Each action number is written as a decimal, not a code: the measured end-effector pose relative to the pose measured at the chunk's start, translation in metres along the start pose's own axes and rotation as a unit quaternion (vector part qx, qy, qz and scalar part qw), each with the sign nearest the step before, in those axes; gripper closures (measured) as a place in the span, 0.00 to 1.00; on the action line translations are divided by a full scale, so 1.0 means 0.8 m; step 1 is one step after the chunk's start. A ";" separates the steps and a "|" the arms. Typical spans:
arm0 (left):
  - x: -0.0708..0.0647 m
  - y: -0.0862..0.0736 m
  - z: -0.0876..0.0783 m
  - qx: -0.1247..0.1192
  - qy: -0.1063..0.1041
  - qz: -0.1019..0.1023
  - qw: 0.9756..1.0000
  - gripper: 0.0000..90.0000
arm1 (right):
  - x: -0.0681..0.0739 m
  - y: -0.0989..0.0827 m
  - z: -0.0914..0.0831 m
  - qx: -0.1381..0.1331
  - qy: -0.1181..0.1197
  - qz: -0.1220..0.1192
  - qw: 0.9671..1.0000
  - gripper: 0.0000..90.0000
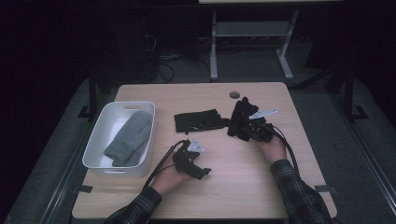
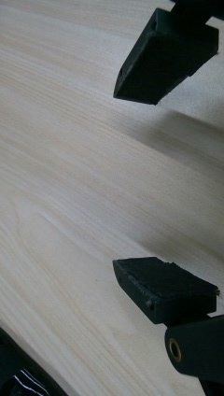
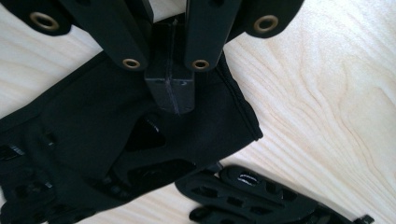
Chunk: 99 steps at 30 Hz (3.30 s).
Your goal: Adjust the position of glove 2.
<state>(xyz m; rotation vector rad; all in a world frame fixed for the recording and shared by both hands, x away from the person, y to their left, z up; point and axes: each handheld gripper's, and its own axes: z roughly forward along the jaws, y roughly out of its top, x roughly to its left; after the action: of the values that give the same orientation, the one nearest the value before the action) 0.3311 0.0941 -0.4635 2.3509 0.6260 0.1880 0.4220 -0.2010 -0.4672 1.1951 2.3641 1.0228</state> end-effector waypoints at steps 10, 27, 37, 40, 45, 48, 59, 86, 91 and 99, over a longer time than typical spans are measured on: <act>0.004 -0.001 -0.002 0.004 0.007 -0.003 1.000 0.16 | 0.003 -0.015 -0.018 0.020 0.013 0.004 1.000 1.00; 0.011 0.001 -0.010 0.006 0.009 -0.003 1.000 0.17 | 0.034 -0.065 -0.071 0.052 0.038 0.001 0.998 1.00; 0.011 0.002 -0.009 0.005 0.009 -0.008 1.000 0.18 | 0.066 -0.096 -0.103 0.064 0.074 -0.034 0.995 1.00; 0.012 0.002 -0.009 0.007 0.010 -0.007 1.000 0.18 | 0.077 -0.106 -0.113 0.068 0.084 -0.041 0.993 1.00; 0.016 0.005 -0.011 0.009 0.009 -0.006 1.000 0.24 | 0.094 -0.119 -0.128 0.066 0.094 -0.056 0.992 0.92; 0.022 0.012 -0.014 -0.001 0.016 -0.005 1.000 0.41 | 0.090 -0.116 -0.136 0.039 0.084 -0.048 0.995 0.71; 0.075 0.055 -0.007 -0.001 0.074 -0.033 0.997 1.00 | 0.060 -0.113 -0.133 0.005 0.033 -0.013 0.999 0.43; 0.137 0.065 0.040 0.031 0.136 -0.072 0.988 1.00 | 0.059 -0.113 -0.133 0.004 0.035 -0.017 0.999 0.38; 0.120 0.063 0.039 0.030 0.119 -0.067 0.990 1.00 | 0.059 -0.112 -0.133 0.004 0.034 -0.018 0.999 0.38; 0.094 0.056 0.031 0.035 0.088 -0.073 0.993 1.00 | 0.057 -0.112 -0.133 0.003 0.033 -0.014 0.999 0.38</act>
<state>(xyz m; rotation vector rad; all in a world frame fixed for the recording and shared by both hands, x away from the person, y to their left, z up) 0.4212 0.0871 -0.4557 2.3605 0.8995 0.3148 0.2843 -0.2498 -0.4539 1.1440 2.4291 1.0608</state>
